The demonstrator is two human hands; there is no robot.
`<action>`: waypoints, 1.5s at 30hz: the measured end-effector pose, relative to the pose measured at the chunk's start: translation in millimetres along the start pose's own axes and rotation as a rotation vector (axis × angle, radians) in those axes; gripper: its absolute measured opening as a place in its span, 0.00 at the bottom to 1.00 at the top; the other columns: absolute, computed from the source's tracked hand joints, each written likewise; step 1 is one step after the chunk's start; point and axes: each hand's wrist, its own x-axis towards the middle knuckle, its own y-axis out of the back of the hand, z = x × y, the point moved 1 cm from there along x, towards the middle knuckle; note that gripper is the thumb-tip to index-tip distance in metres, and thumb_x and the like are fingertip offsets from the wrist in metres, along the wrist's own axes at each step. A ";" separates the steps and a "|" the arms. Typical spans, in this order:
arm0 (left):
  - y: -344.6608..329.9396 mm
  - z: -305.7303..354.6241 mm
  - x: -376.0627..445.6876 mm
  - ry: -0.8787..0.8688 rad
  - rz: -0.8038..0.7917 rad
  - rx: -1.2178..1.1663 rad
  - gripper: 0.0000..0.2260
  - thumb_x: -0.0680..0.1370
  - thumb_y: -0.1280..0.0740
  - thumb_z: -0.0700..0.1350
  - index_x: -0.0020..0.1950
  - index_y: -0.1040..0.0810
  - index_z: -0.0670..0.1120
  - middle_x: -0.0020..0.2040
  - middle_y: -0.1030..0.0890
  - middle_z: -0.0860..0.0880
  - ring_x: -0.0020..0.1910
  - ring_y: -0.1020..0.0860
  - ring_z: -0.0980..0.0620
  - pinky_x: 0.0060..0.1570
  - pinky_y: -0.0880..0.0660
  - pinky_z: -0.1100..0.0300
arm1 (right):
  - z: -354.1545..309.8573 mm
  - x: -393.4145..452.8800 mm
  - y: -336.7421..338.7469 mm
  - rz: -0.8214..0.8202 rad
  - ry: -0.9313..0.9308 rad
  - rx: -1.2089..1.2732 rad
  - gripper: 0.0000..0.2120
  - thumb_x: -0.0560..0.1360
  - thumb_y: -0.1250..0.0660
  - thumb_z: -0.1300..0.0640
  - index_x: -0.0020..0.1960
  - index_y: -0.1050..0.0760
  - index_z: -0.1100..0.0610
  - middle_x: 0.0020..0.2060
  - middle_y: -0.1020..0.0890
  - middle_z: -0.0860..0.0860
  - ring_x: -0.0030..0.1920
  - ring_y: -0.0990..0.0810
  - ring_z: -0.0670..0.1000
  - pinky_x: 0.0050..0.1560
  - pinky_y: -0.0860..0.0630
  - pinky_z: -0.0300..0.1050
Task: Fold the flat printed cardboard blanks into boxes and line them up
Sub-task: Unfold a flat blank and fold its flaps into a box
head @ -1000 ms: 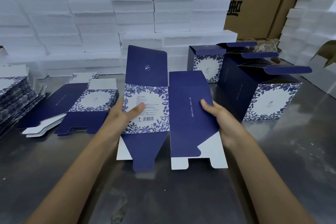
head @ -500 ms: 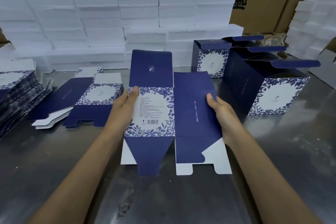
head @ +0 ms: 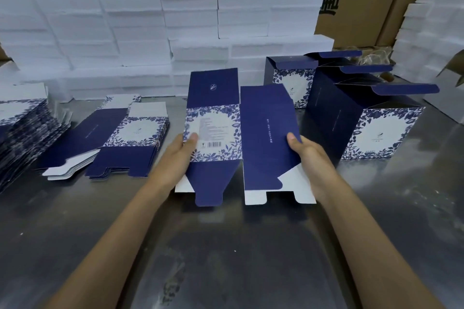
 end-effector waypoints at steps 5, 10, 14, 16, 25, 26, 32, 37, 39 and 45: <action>-0.5 2.0 -4.3 -0.027 0.102 -0.017 0.14 0.84 0.42 0.58 0.63 0.23 0.54 0.55 0.18 0.58 0.53 0.19 0.58 0.51 0.25 0.58 | -3.7 -2.2 6.9 -0.147 -0.146 0.156 0.14 0.81 0.33 0.49 0.63 0.19 0.52 0.57 0.14 0.55 0.56 0.14 0.56 0.54 0.17 0.54; -3.0 3.4 -7.8 -0.036 0.099 0.111 0.23 0.82 0.38 0.58 0.74 0.36 0.53 0.64 0.23 0.52 0.60 0.23 0.52 0.59 0.28 0.57 | -6.3 -3.7 8.7 -0.202 -0.067 0.178 0.11 0.82 0.36 0.53 0.59 0.16 0.46 0.61 0.16 0.51 0.60 0.16 0.54 0.65 0.25 0.56; -11.0 13.3 -16.3 -0.106 -0.049 0.232 0.37 0.78 0.30 0.54 0.81 0.48 0.59 0.76 0.36 0.57 0.73 0.35 0.61 0.73 0.37 0.57 | -9.9 -5.6 4.8 -0.211 -0.058 0.214 0.12 0.80 0.34 0.49 0.58 0.15 0.48 0.62 0.17 0.53 0.60 0.16 0.53 0.62 0.24 0.51; -16.9 17.8 -22.6 -0.174 -0.184 0.160 0.38 0.78 0.28 0.48 0.80 0.47 0.61 0.70 0.36 0.69 0.64 0.37 0.80 0.69 0.38 0.69 | -10.5 -5.6 2.1 -0.225 -0.013 0.208 0.18 0.82 0.39 0.45 0.66 0.19 0.49 0.65 0.18 0.52 0.65 0.20 0.54 0.65 0.26 0.53; -23.4 31.8 -35.3 -0.352 -0.115 -0.083 0.23 0.78 0.29 0.46 0.69 0.28 0.64 0.67 0.25 0.64 0.67 0.26 0.60 0.62 0.26 0.54 | -1.3 -7.6 -16.6 -0.362 0.181 -0.014 0.33 0.76 0.36 0.63 0.77 0.34 0.42 0.72 0.26 0.40 0.67 0.22 0.49 0.64 0.27 0.53; -23.0 31.6 -34.2 -0.347 -0.100 -0.083 0.20 0.77 0.29 0.50 0.67 0.27 0.63 0.67 0.24 0.63 0.65 0.24 0.59 0.64 0.26 0.52 | 0.7 -8.3 -19.2 -0.343 0.196 -0.043 0.34 0.75 0.32 0.63 0.77 0.35 0.41 0.71 0.26 0.39 0.68 0.23 0.49 0.67 0.27 0.53; -18.8 29.9 -28.9 -0.288 -0.068 -0.111 0.18 0.75 0.31 0.61 0.64 0.25 0.62 0.66 0.23 0.61 0.66 0.24 0.52 0.56 0.26 0.62 | 7.9 -11.3 -28.2 -0.154 0.200 -0.272 0.37 0.72 0.22 0.47 0.76 0.35 0.40 0.71 0.26 0.42 0.68 0.25 0.43 0.68 0.24 0.48; -23.3 29.3 -31.2 -0.303 -0.042 -0.106 0.22 0.71 0.27 0.61 0.63 0.26 0.61 0.63 0.23 0.63 0.62 0.22 0.56 0.59 0.26 0.61 | 13.9 -12.4 -39.0 -0.063 0.356 -0.388 0.23 0.79 0.30 0.52 0.72 0.29 0.50 0.63 0.20 0.45 0.55 0.20 0.34 0.49 0.23 0.31; -28.0 29.4 -33.2 -0.330 -0.049 -0.099 0.21 0.72 0.24 0.55 0.63 0.26 0.59 0.63 0.22 0.63 0.61 0.22 0.59 0.54 0.25 0.67 | 15.4 -11.7 -39.8 -0.004 0.376 -0.408 0.20 0.80 0.31 0.52 0.71 0.28 0.51 0.60 0.19 0.44 0.55 0.19 0.36 0.53 0.21 0.36; -28.0 33.6 -32.0 -0.356 0.022 -0.037 0.22 0.73 0.25 0.37 0.62 0.27 0.54 0.66 0.25 0.54 0.63 0.23 0.51 0.53 0.23 0.55 | 16.9 -8.9 -36.9 -0.008 0.391 -0.460 0.21 0.79 0.29 0.53 0.71 0.28 0.50 0.58 0.18 0.41 0.55 0.21 0.32 0.51 0.25 0.28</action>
